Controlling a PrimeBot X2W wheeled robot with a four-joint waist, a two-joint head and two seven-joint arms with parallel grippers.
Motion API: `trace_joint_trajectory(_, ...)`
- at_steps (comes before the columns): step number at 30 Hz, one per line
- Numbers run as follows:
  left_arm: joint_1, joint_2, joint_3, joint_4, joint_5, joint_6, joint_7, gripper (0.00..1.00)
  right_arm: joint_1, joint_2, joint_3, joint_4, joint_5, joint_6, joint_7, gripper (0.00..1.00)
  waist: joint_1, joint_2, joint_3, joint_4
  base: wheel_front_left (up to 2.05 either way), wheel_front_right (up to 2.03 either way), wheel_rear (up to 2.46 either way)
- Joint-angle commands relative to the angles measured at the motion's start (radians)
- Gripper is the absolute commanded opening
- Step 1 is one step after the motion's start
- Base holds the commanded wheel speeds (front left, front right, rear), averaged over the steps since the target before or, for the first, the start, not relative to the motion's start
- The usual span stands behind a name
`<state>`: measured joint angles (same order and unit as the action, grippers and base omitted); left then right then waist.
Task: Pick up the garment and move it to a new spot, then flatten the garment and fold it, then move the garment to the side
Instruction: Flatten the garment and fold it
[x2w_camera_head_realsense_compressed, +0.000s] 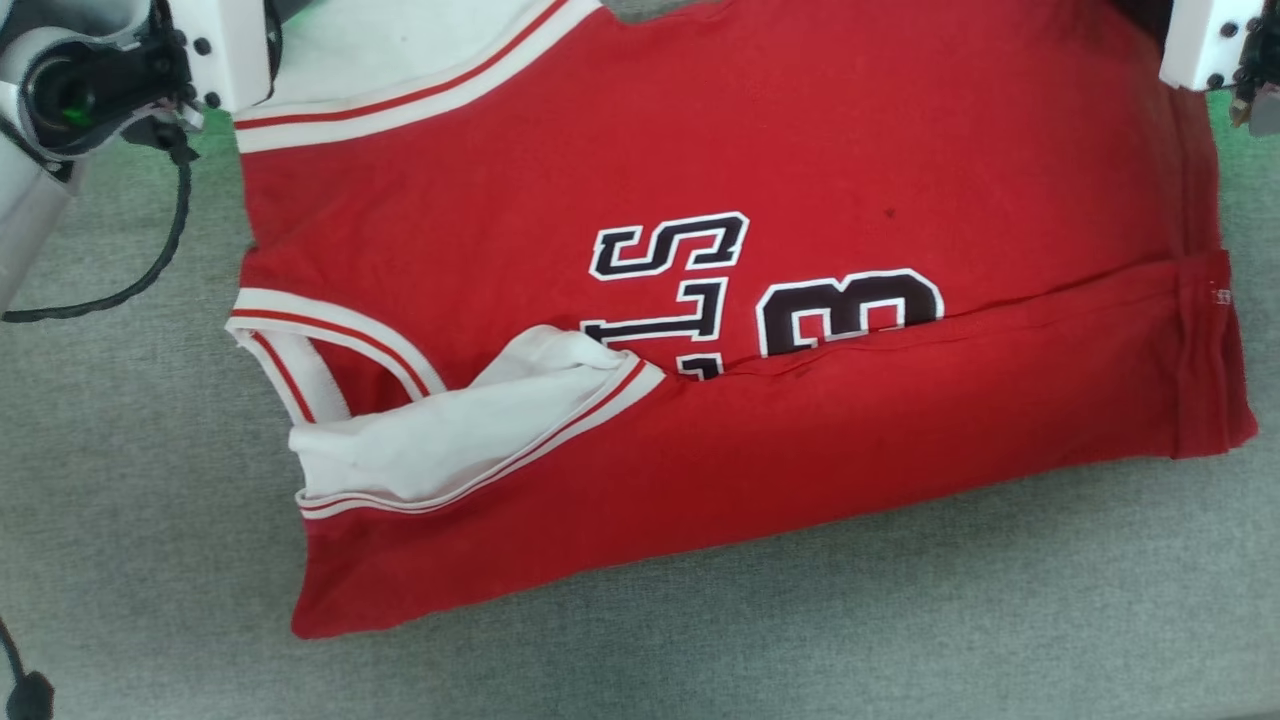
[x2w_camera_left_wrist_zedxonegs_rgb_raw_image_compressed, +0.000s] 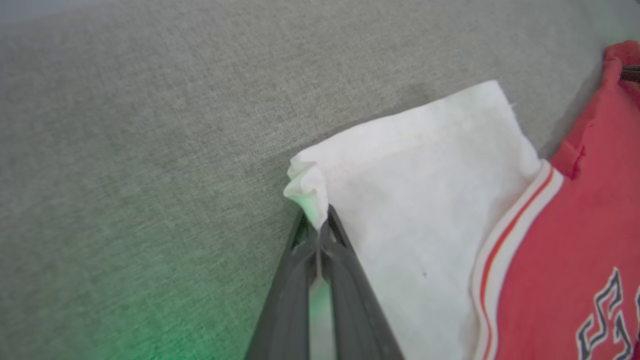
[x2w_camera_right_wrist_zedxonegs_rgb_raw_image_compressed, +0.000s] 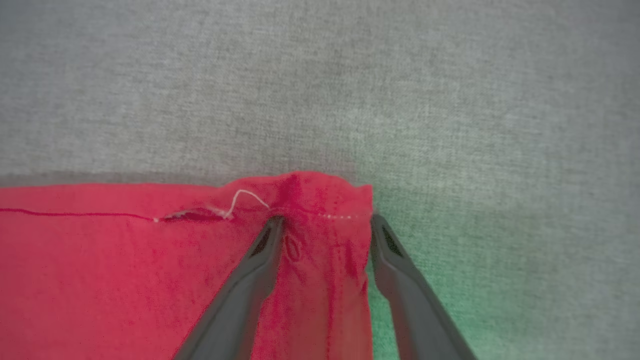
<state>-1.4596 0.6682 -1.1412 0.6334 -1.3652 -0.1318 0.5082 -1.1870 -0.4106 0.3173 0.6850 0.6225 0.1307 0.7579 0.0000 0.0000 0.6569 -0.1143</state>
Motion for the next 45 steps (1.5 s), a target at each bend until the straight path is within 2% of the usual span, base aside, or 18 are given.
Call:
trace_joint_trajectory(1,0.015,-0.001,-0.019,0.001,-0.006,0.003,-0.002,0.0,0.032,0.02,0.016,0.029,0.007,0.0,0.015,0.0,0.0,0.0,0.0,0.005,0.0,0.0,0.0)
trace_joint_trajectory(8,0.047,0.003,0.003,-0.066,-0.053,0.003,-0.121,0.0,0.039,-0.036,0.022,-0.004,0.008,0.0,-0.091,0.0,0.0,0.0,-0.07,0.029,0.0,0.0,0.0)
trace_joint_trajectory(12,0.106,0.026,0.017,-0.168,-0.105,0.003,-0.203,0.0,0.094,-0.082,0.039,-0.073,0.012,0.0,-0.159,0.0,0.0,0.0,-0.144,0.053,0.0,0.0,0.0)
trace_joint_trajectory(18,0.237,0.123,-0.01,-0.391,-0.091,0.002,-0.353,0.0,0.259,-0.157,0.035,-0.224,0.052,0.0,-0.197,0.0,0.0,0.0,-0.239,0.09,0.0,0.0,0.0)
trace_joint_trajectory(22,0.39,0.218,-0.044,-0.566,-0.088,0.002,-0.497,0.0,0.459,-0.219,-0.038,-0.361,0.072,0.0,-0.203,0.0,0.0,0.0,-0.293,0.121,0.0,0.0,0.0)
trace_joint_trajectory(25,0.488,0.268,-0.069,-0.647,-0.078,0.002,-0.584,0.0,0.602,-0.232,-0.118,-0.443,0.076,0.0,-0.2,0.0,0.0,0.0,-0.31,0.137,0.0,0.0,0.0)
trace_joint_trajectory(29,0.625,0.306,-0.092,-0.706,-0.075,0.002,-0.7,0.0,0.784,-0.204,-0.229,-0.548,0.057,0.0,-0.188,0.0,0.0,0.0,-0.313,0.149,0.0,0.0,0.0)
trace_joint_trajectory(33,0.731,0.283,-0.11,-0.697,-0.05,0.002,-0.742,0.0,0.915,-0.158,-0.332,-0.625,0.035,0.0,-0.168,0.0,0.0,0.0,-0.305,0.159,0.0,0.0,0.0)
trace_joint_trajectory(34,0.731,0.283,-0.11,-0.697,-0.05,0.002,-0.742,0.0,0.915,-0.158,-0.332,-0.625,0.035,0.0,-0.168,0.0,0.0,0.0,-0.305,0.159,0.0,0.0,0.0)
trace_joint_trajectory(38,0.784,0.222,-0.117,-0.634,-0.042,0.002,-0.753,0.0,0.975,-0.11,-0.394,-0.657,-0.003,0.0,-0.15,0.0,0.0,0.0,-0.295,0.162,0.0,0.0,0.0)
trace_joint_trajectory(40,0.798,0.18,-0.123,-0.602,-0.058,0.002,-0.751,0.0,0.977,-0.086,-0.405,-0.648,-0.016,0.0,-0.148,0.0,0.0,0.0,-0.29,0.16,0.0,0.0,0.0)
trace_joint_trajectory(45,0.796,0.117,-0.127,-0.51,-0.08,0.002,-0.732,0.0,0.94,-0.05,-0.396,-0.598,-0.043,0.0,-0.157,0.0,0.0,0.0,-0.283,0.154,0.0,0.0,0.0)
